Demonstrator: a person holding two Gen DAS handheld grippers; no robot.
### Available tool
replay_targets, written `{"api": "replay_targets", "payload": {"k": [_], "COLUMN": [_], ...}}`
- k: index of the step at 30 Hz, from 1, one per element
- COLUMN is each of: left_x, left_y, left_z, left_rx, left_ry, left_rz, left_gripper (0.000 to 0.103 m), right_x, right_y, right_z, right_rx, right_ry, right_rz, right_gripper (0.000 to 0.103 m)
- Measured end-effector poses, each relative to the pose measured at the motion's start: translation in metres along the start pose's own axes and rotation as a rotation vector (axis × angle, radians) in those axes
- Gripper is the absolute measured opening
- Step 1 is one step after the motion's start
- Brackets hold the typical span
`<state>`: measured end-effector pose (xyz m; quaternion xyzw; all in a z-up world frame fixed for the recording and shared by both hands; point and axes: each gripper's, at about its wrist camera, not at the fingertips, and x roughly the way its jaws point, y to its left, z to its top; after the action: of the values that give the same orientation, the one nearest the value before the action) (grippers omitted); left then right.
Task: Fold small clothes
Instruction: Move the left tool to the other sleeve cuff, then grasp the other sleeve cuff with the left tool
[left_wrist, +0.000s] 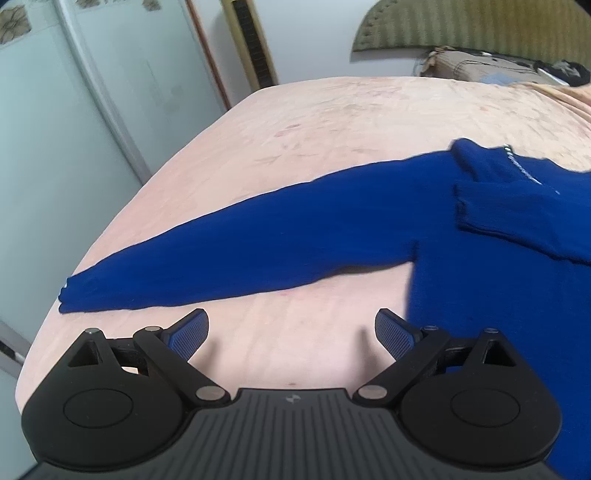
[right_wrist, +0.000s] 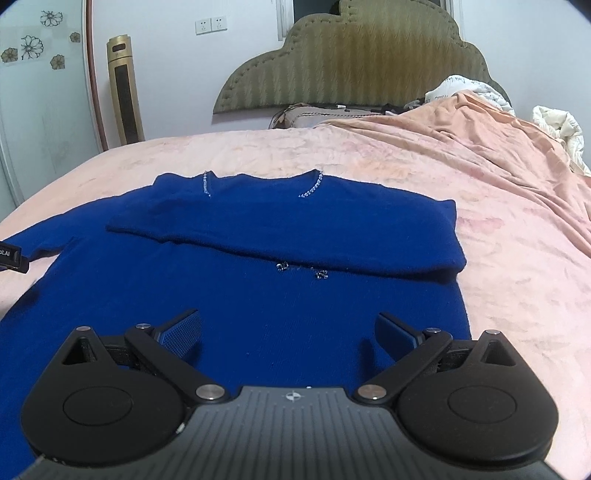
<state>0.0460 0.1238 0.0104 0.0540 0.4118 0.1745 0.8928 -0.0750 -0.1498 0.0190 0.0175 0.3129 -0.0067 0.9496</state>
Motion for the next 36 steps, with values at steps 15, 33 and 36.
{"api": "replay_targets", "payload": {"k": [15, 33, 36], "left_x": [0.069, 0.128, 0.121], "left_y": [0.221, 0.315, 0.309], "left_z": [-0.045, -0.088, -0.085], "left_rx": [-0.883, -1.475, -1.439], "left_ry": [-0.002, -0.066, -0.051], "left_rz": [-0.207, -0.472, -0.409], "left_gripper": [0.097, 0.010, 0.006], "right_x": [0.004, 0.009, 0.008], "right_y": [0.003, 0.017, 0.016], "right_z": [-0.002, 0.000, 0.000], "right_rx": [0.044, 0.039, 0.036], "right_ry": [0.004, 0.025, 0.026], "right_rz": [0.041, 0.047, 0.051], "right_gripper": [0.102, 0.102, 0.102]}}
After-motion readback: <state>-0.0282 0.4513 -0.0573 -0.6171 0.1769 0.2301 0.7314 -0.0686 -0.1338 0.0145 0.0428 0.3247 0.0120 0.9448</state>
